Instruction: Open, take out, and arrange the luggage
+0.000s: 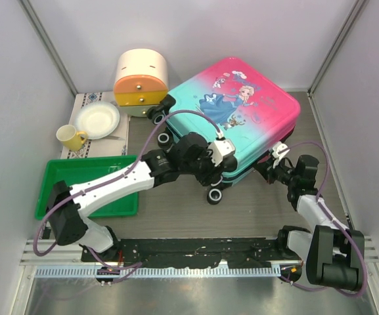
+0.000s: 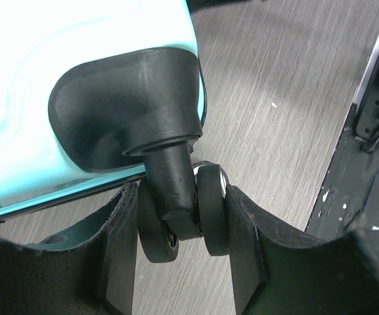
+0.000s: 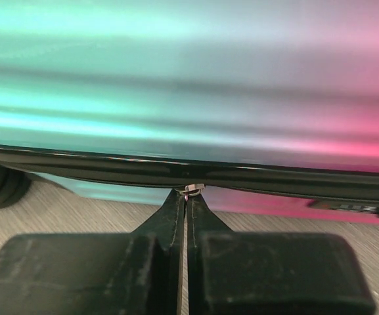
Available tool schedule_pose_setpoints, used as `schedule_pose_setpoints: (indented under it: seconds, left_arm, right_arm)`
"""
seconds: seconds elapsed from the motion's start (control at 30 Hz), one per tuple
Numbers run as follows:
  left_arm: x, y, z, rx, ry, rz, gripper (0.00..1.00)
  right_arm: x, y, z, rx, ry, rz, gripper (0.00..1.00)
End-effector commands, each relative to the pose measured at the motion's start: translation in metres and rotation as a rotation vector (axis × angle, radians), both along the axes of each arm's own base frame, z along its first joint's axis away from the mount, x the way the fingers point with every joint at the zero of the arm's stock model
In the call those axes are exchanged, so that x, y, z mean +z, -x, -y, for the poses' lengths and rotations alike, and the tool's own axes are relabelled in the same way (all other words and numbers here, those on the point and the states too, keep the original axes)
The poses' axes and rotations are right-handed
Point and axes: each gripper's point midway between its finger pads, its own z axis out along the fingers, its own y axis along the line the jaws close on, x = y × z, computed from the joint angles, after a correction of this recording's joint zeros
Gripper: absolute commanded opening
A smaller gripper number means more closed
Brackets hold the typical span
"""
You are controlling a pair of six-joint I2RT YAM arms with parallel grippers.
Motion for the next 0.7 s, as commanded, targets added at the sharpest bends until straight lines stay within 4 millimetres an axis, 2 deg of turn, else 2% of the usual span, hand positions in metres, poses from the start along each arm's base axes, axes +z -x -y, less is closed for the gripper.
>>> schedule_pose_setpoints:
  seconds: [0.0, 0.1, 0.13, 0.17, 0.2, 0.23, 0.27, 0.37, 0.4, 0.47, 0.5, 0.67]
  left_arm:
    - [-0.042, 0.054, -0.066, -0.132, -0.220, -0.158, 0.00]
    - [-0.045, 0.048, -0.089, -0.104, -0.249, -0.166, 0.00]
    - [-0.043, 0.049, -0.096, -0.098, -0.254, -0.168, 0.00]
    - [-0.043, 0.048, -0.102, -0.095, -0.256, -0.170, 0.00]
    - [-0.046, 0.048, -0.108, -0.091, -0.270, -0.175, 0.00]
    - [-0.044, 0.044, -0.117, -0.075, -0.275, -0.171, 0.00]
    - [-0.044, 0.042, -0.123, -0.066, -0.280, -0.170, 0.00]
    - [-0.042, 0.036, -0.143, -0.032, -0.298, -0.139, 0.00]
    - [-0.044, 0.033, -0.152, -0.014, -0.306, -0.135, 0.00]
    - [-0.039, 0.032, -0.162, -0.023, -0.311, -0.081, 0.00]
    - [-0.043, 0.031, -0.170, -0.017, -0.330, -0.066, 0.00]
    - [-0.045, 0.027, -0.194, -0.035, -0.382, 0.009, 0.00]
  right_arm:
    - [0.026, -0.026, 0.032, -0.143, 0.083, 0.106, 0.01]
    - [0.040, -0.041, 0.051, -0.203, 0.122, 0.141, 0.01]
    - [0.039, -0.043, 0.056, -0.203, 0.140, 0.142, 0.01]
    - [0.040, -0.046, 0.070, -0.233, 0.151, 0.139, 0.01]
    - [0.046, -0.048, 0.076, -0.231, 0.154, 0.139, 0.01]
    - [0.046, -0.048, 0.082, -0.213, 0.171, 0.146, 0.01]
    - [0.038, -0.046, 0.097, -0.237, 0.178, 0.108, 0.01]
    - [0.041, -0.047, 0.122, -0.235, 0.214, 0.126, 0.01]
    - [0.043, -0.044, 0.144, -0.277, 0.226, 0.118, 0.01]
    - [0.042, -0.042, 0.156, -0.269, 0.230, 0.114, 0.01]
    - [0.046, -0.044, 0.167, -0.285, 0.224, 0.113, 0.01]
    - [0.055, -0.055, 0.166, -0.197, 0.204, 0.148, 0.01]
